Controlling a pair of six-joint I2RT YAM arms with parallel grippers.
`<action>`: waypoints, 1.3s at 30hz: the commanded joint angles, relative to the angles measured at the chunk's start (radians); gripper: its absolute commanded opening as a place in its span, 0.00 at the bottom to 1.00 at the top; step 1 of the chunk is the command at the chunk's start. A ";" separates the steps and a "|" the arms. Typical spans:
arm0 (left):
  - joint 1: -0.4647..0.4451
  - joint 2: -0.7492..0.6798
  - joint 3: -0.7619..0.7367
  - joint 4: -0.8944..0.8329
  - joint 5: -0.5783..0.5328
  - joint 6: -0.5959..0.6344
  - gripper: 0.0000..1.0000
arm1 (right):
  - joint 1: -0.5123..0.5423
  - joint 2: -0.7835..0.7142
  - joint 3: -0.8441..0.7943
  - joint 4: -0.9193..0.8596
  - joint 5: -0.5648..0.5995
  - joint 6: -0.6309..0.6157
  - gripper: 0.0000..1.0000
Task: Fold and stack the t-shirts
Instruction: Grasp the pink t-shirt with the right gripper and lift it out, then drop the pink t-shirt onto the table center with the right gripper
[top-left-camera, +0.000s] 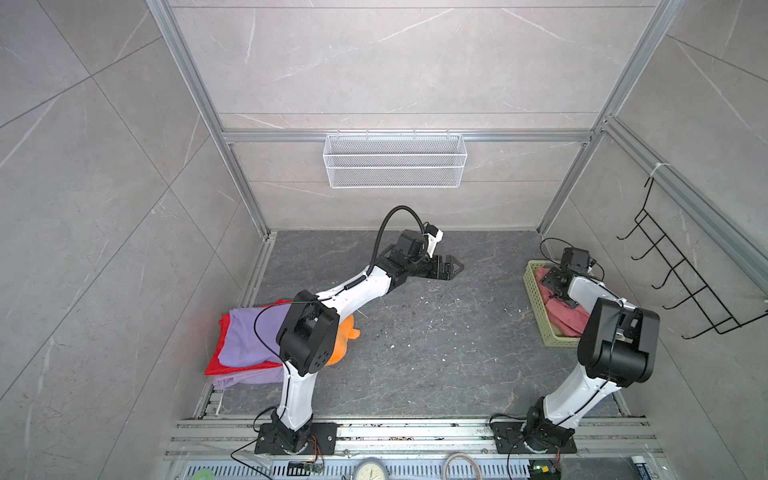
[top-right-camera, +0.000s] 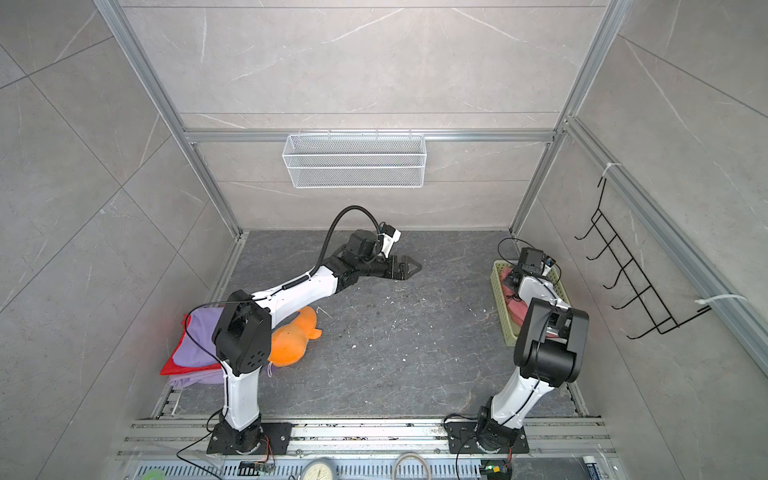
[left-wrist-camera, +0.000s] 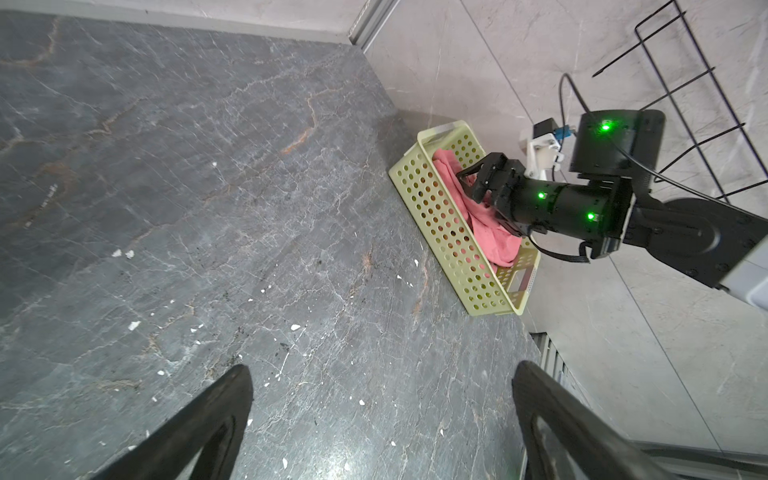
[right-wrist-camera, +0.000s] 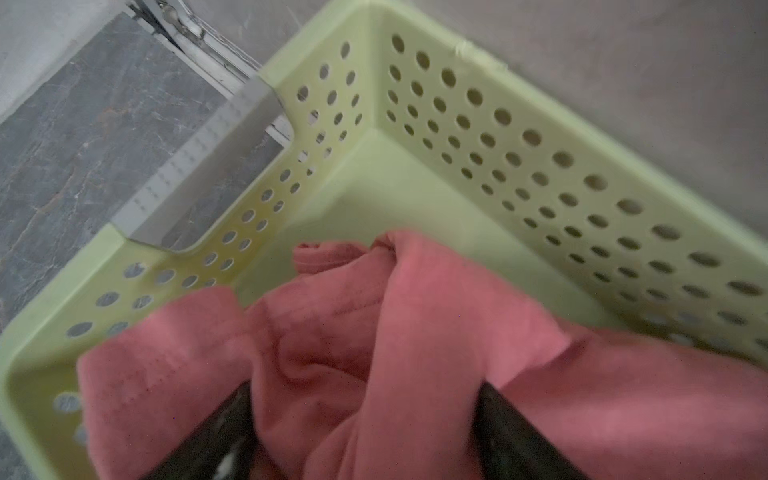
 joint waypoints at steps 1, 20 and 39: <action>-0.011 0.008 0.043 -0.042 0.010 0.006 1.00 | -0.007 0.034 0.043 -0.024 -0.052 0.020 0.61; -0.012 -0.117 -0.046 0.009 -0.047 -0.010 0.97 | 0.111 -0.452 0.241 -0.204 -0.250 -0.032 0.01; 0.111 -0.570 -0.379 -0.110 -0.364 0.082 0.97 | 0.486 -0.454 0.332 -0.191 -0.386 0.054 0.10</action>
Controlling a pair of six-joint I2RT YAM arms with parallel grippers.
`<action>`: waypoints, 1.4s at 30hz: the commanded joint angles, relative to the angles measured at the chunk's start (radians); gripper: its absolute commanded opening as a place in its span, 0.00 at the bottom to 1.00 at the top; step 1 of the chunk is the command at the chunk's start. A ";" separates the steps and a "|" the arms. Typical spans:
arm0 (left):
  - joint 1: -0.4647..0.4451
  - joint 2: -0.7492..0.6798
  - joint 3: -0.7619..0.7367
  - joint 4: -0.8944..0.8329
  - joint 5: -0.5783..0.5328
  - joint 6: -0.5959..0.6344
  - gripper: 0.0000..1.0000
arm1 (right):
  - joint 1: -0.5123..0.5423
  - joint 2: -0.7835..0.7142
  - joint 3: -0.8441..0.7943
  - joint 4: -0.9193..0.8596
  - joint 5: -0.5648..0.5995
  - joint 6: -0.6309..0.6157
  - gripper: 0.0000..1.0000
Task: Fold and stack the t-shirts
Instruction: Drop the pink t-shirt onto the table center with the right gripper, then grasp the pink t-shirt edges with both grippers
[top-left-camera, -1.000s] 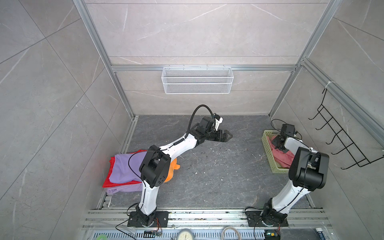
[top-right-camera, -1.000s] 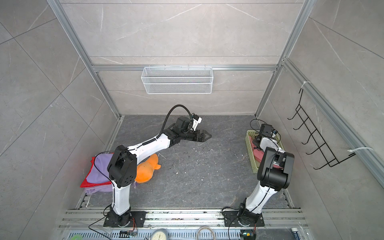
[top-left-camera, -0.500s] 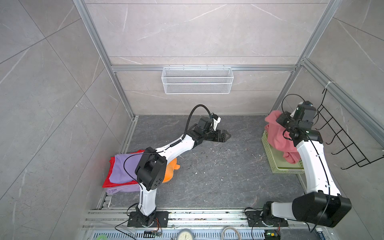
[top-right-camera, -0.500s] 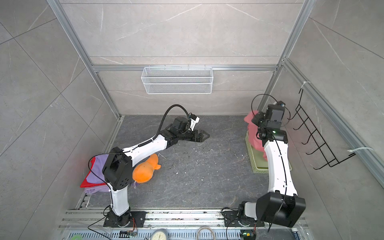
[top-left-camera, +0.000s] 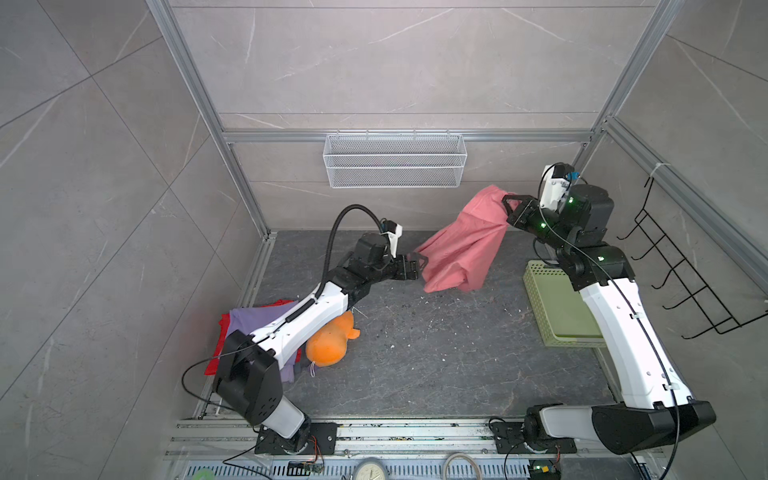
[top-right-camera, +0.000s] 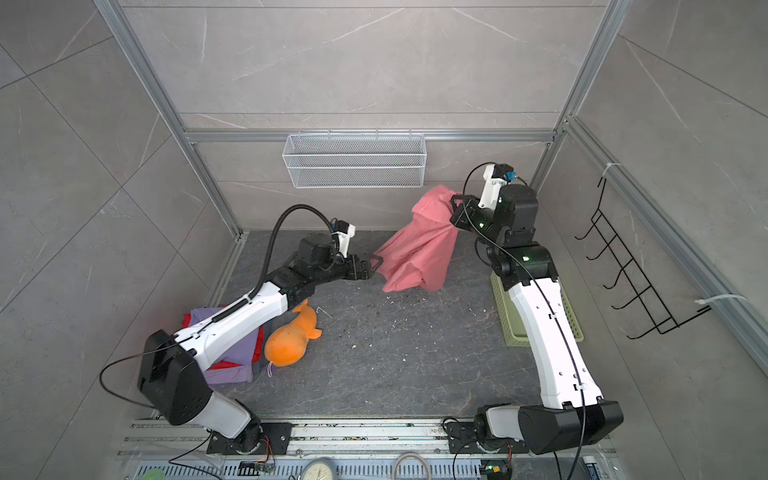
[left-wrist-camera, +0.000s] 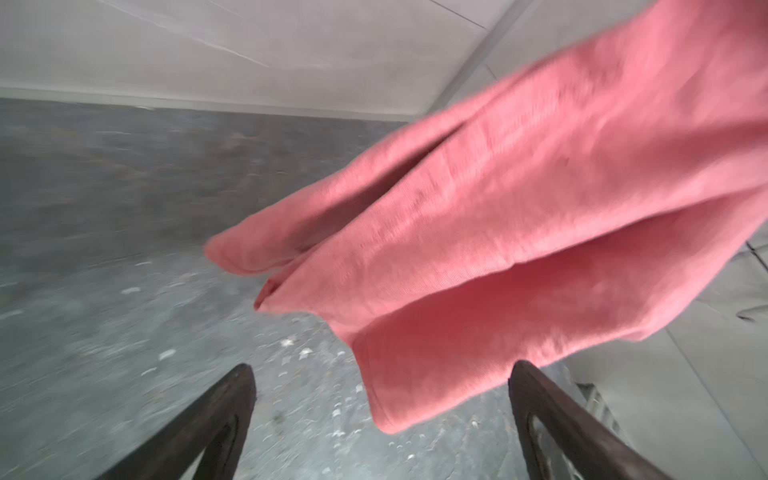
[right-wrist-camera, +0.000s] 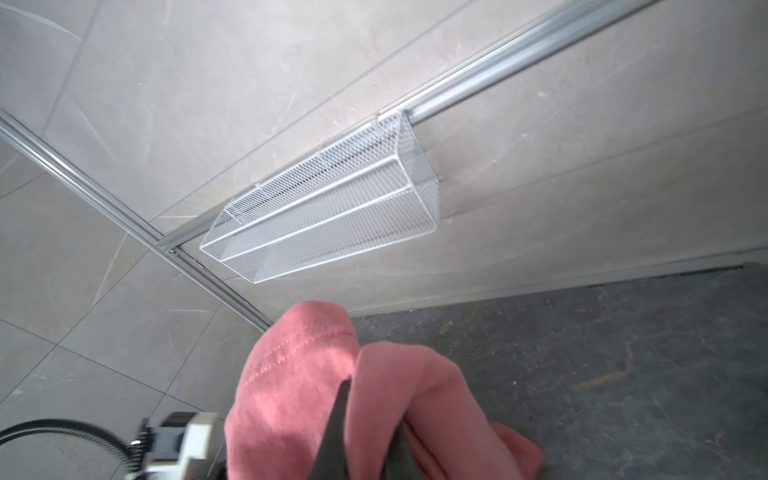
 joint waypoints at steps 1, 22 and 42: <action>0.007 -0.103 -0.041 -0.081 -0.143 0.066 0.98 | 0.000 -0.010 -0.158 -0.054 0.128 0.033 0.27; 0.036 0.332 0.079 -0.209 -0.278 0.030 0.86 | 0.094 0.039 -0.507 0.029 0.140 0.095 0.69; 0.125 0.577 0.171 0.033 0.069 -0.067 0.57 | 0.280 0.370 -0.600 0.184 0.318 0.351 0.74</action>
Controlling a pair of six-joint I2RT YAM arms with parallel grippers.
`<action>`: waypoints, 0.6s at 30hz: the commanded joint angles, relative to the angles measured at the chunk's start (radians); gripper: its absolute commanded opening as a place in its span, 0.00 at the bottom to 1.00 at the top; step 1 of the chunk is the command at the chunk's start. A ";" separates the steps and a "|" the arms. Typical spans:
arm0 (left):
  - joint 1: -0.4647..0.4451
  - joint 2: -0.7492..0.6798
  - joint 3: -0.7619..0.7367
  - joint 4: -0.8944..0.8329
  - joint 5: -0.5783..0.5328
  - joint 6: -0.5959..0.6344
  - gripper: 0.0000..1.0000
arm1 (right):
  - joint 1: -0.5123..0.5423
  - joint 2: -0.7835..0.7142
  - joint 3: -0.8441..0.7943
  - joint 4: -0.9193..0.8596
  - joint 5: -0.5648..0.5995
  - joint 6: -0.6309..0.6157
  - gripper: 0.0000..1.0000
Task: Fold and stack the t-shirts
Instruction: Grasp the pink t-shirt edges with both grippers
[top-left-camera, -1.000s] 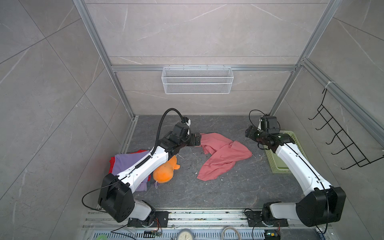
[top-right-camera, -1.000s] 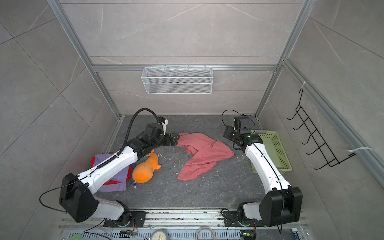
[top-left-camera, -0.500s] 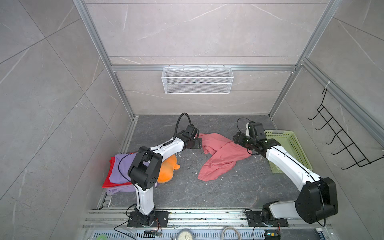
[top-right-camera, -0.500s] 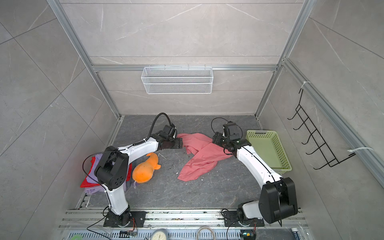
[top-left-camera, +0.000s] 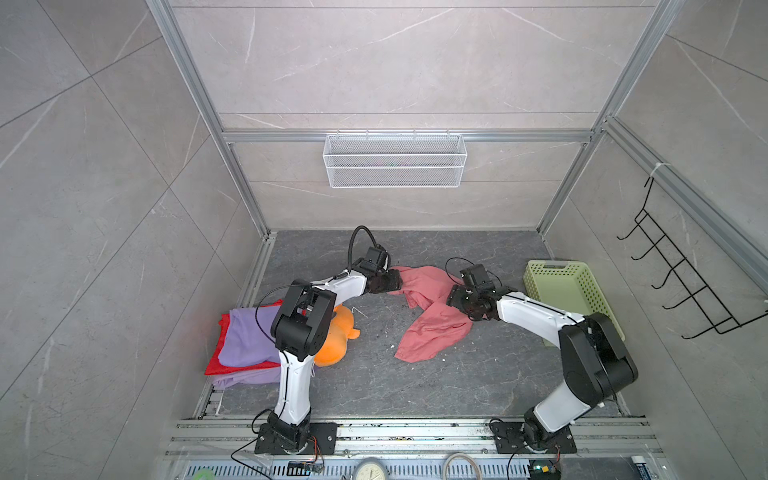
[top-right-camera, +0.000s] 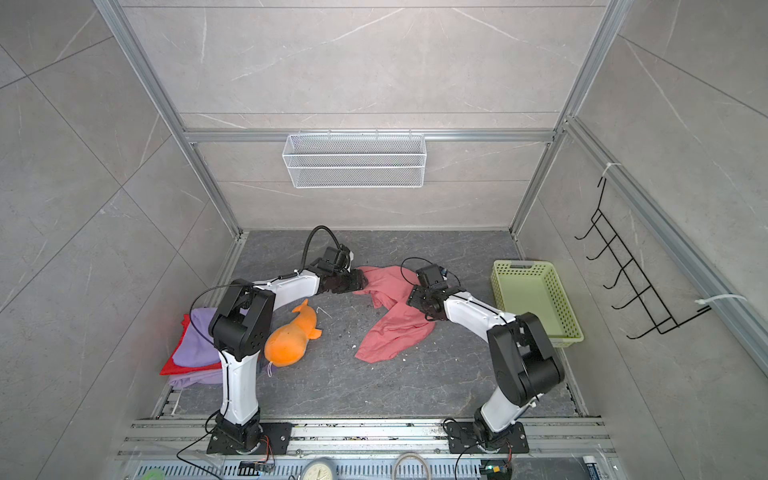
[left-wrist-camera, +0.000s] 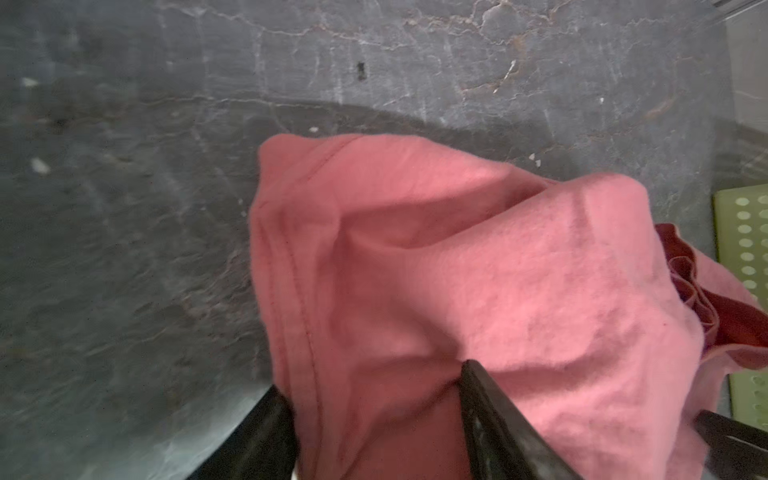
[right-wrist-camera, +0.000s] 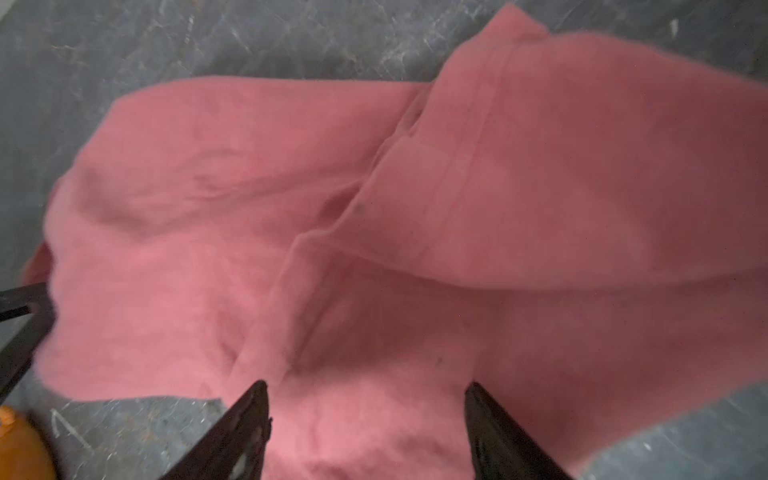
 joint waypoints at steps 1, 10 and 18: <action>-0.003 0.012 0.037 0.051 0.057 -0.025 0.53 | 0.010 0.058 0.014 0.059 0.040 0.050 0.74; -0.002 -0.018 0.032 0.062 0.078 -0.043 0.02 | 0.010 0.137 0.068 0.087 0.076 0.018 0.15; 0.037 -0.262 0.015 -0.003 0.125 -0.034 0.00 | -0.018 -0.035 0.142 0.000 0.196 -0.230 0.00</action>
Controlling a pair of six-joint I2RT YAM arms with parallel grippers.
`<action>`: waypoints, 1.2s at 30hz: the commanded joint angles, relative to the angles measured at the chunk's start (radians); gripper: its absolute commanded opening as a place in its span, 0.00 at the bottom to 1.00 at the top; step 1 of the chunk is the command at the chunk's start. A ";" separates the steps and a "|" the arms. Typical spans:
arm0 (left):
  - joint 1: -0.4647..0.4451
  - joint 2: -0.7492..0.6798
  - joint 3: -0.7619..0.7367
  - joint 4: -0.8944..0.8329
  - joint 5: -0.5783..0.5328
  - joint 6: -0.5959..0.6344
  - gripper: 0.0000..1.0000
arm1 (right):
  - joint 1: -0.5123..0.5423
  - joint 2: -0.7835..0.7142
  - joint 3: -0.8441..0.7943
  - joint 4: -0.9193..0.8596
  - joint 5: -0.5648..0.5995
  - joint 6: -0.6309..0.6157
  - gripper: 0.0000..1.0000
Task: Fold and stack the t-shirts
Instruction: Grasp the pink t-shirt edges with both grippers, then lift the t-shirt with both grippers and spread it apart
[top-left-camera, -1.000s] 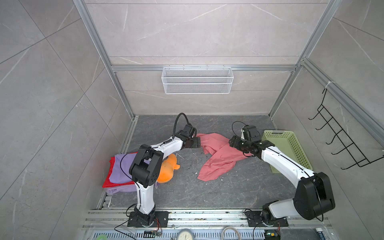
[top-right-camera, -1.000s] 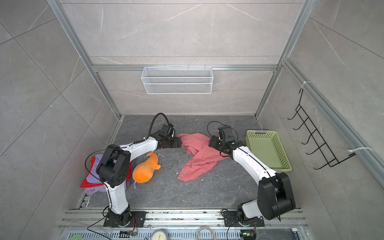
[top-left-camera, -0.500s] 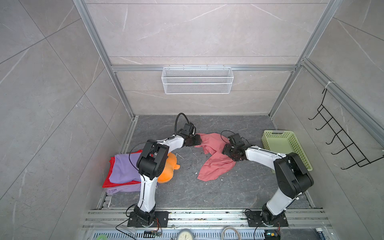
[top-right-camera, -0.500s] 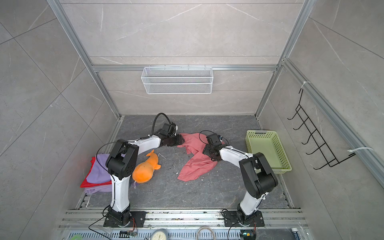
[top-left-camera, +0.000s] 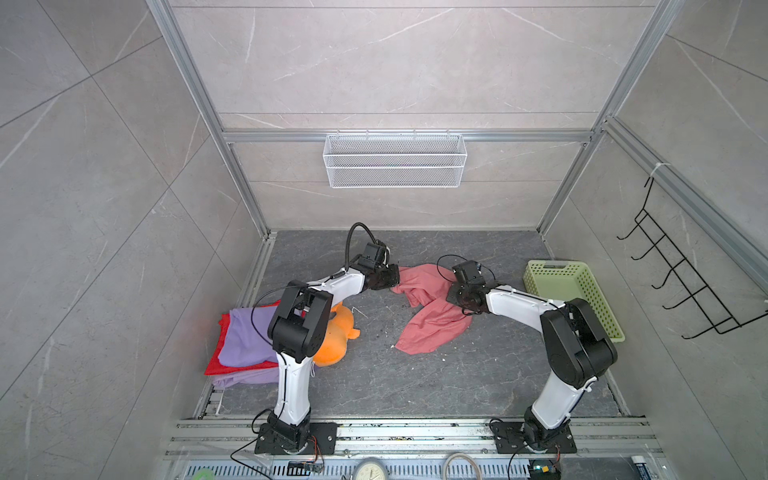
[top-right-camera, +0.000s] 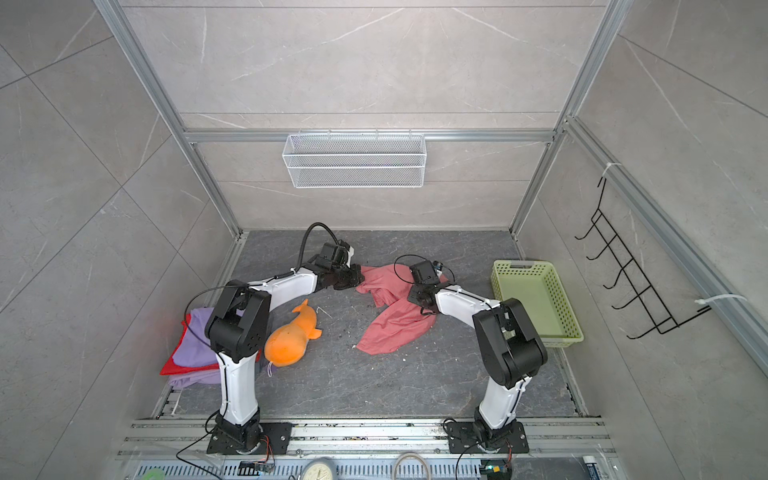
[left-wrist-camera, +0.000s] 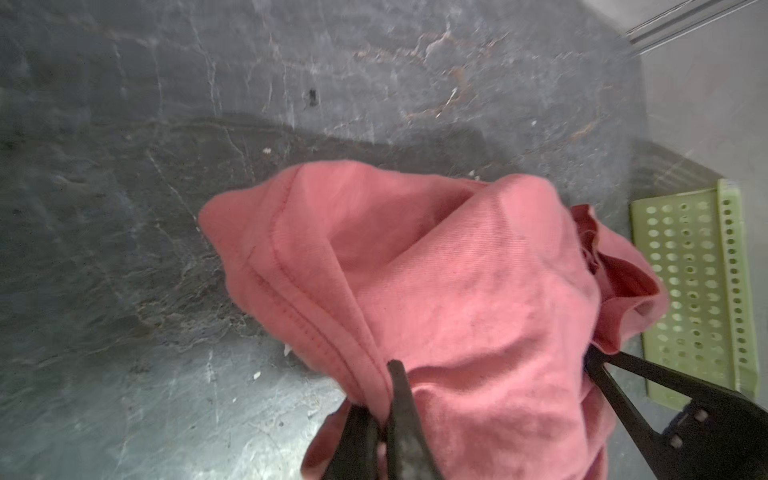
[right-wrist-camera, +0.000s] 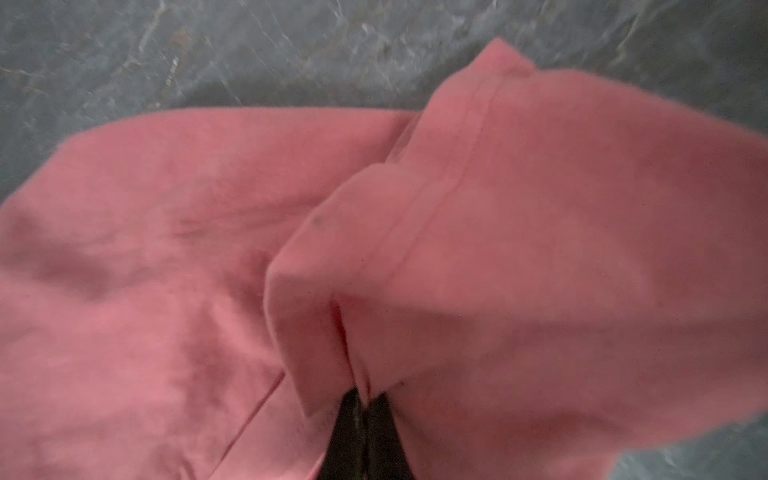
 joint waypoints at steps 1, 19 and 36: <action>0.022 -0.229 0.009 -0.014 0.046 0.012 0.00 | -0.025 -0.144 0.050 -0.024 0.066 -0.163 0.00; 0.030 -1.001 -0.148 -0.077 0.003 0.093 0.00 | -0.097 -0.570 0.335 -0.129 -0.200 -0.664 0.04; 0.030 -0.755 -0.112 -0.031 -0.041 0.056 0.00 | -0.254 -0.203 0.440 -0.194 -0.348 -0.617 0.03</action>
